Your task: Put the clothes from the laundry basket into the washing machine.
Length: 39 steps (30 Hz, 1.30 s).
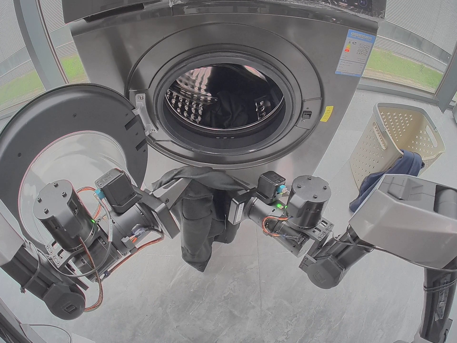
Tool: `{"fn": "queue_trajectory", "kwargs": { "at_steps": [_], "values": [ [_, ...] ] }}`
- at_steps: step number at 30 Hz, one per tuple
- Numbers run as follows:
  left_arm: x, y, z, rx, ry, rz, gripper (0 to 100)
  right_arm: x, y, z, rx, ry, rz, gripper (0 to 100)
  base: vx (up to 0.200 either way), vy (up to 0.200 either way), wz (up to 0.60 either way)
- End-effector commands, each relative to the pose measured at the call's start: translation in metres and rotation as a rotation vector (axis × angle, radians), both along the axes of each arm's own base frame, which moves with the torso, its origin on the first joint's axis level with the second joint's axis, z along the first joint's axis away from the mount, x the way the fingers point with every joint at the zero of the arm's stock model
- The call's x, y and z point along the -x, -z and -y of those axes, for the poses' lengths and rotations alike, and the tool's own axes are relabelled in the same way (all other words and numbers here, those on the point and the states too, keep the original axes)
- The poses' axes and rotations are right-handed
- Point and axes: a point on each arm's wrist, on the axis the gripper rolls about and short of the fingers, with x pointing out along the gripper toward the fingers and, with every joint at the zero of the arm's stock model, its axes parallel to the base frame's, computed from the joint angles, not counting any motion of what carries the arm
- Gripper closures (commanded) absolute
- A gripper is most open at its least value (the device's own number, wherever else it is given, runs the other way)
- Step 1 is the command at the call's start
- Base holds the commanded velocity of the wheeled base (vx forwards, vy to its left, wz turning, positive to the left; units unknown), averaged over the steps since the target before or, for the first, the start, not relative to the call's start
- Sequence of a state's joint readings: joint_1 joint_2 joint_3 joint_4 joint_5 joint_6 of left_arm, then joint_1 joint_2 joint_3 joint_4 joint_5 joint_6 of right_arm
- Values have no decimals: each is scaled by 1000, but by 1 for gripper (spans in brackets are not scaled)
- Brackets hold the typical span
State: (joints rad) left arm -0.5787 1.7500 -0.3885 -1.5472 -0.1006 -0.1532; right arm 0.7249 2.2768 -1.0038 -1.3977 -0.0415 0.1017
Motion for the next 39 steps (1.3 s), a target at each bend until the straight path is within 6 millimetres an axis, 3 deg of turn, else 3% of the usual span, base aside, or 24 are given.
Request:
{"fn": "queue_trajectory", "kwargs": {
  "at_steps": [1,8,19,20,27,33,39],
  "values": [
    [4,-1,4,10,25,-4,100,13,-31,18,-29,2,35,100,0,0,0],
    [-5,-13,25,82,84,19,100,26,-63,40,-70,16,81,100,0,0,0],
    [-10,0,35,73,155,-31,100,44,-78,52,-121,-3,141,100,0,0,0],
    [-11,1,35,75,154,-37,0,45,-77,52,-122,-7,139,100,0,0,0],
    [-25,29,35,29,116,-122,0,48,-82,50,-134,-14,152,100,0,0,0],
    [-29,71,35,-63,105,-248,0,46,-83,49,-138,-12,152,100,0,0,0],
    [-42,99,36,-107,107,-312,0,44,-86,46,-145,-7,160,100,0,0,0]
  ]
}}
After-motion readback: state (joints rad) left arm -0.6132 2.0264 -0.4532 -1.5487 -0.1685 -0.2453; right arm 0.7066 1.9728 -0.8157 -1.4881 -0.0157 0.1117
